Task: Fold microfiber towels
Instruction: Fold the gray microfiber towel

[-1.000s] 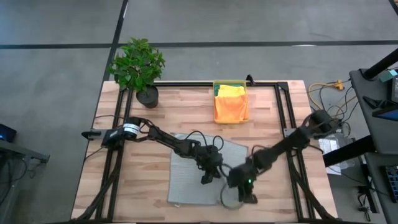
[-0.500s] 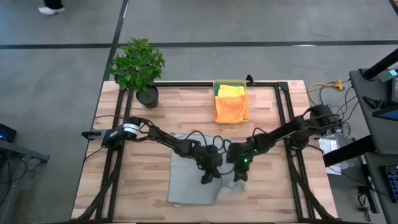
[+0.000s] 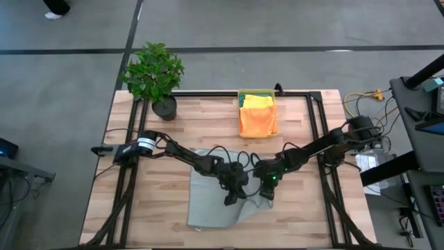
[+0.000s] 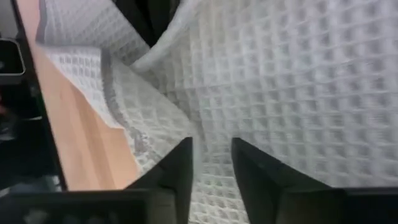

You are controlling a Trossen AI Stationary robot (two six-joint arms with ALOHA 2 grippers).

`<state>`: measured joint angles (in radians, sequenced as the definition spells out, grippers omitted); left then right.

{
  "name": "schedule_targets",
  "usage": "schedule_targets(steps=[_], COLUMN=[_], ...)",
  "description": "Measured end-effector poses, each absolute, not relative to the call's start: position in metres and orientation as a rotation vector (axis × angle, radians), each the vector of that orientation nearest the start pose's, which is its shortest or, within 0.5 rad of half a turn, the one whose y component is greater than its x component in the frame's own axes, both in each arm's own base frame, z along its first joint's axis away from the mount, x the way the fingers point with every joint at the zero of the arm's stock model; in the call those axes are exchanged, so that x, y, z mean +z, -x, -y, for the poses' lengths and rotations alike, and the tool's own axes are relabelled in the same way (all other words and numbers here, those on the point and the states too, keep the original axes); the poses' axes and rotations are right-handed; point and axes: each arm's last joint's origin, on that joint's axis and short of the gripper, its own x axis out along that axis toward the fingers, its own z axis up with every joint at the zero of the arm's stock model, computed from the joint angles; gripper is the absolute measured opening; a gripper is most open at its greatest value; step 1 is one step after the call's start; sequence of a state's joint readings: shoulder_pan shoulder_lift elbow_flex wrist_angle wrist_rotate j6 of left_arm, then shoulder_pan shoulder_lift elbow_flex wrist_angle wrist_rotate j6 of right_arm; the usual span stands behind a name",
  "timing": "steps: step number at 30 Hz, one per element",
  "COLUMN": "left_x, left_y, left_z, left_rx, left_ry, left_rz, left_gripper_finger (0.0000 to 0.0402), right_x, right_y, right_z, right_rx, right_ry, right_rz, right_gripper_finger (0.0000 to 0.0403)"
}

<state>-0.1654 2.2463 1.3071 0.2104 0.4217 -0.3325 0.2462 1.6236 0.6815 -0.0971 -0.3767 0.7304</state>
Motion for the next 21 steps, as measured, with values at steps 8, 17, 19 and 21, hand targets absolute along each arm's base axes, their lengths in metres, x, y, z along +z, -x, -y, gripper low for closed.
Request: schedule_targets(steps=[8, 17, 19, 21], left_x=[0.084, 0.084, 0.084, 0.084], left_y=[-0.440, -0.440, -0.440, -0.440], left_z=[0.086, 0.085, 0.084, 0.085], left_rx=[-0.441, -0.447, -0.448, -0.449], left_ry=[0.400, 0.400, 0.401, 0.401], left_rz=[-0.822, -0.822, -0.822, -0.822], left_gripper_finger=[0.0000, 0.0000, 0.0000, 0.0000], right_x=[0.162, 0.176, 0.170, 0.162], right_y=[-0.243, -0.219, -0.225, -0.233], right_z=[-0.115, -0.183, -0.190, -0.196], right_rx=[0.112, -0.012, -0.032, -0.059], right_ry=[-0.459, -0.296, -0.283, -0.307], right_rz=[-1.028, -0.877, -0.890, -0.902], right_gripper_finger=[0.0103, 0.0073, 0.0072, 0.0071])
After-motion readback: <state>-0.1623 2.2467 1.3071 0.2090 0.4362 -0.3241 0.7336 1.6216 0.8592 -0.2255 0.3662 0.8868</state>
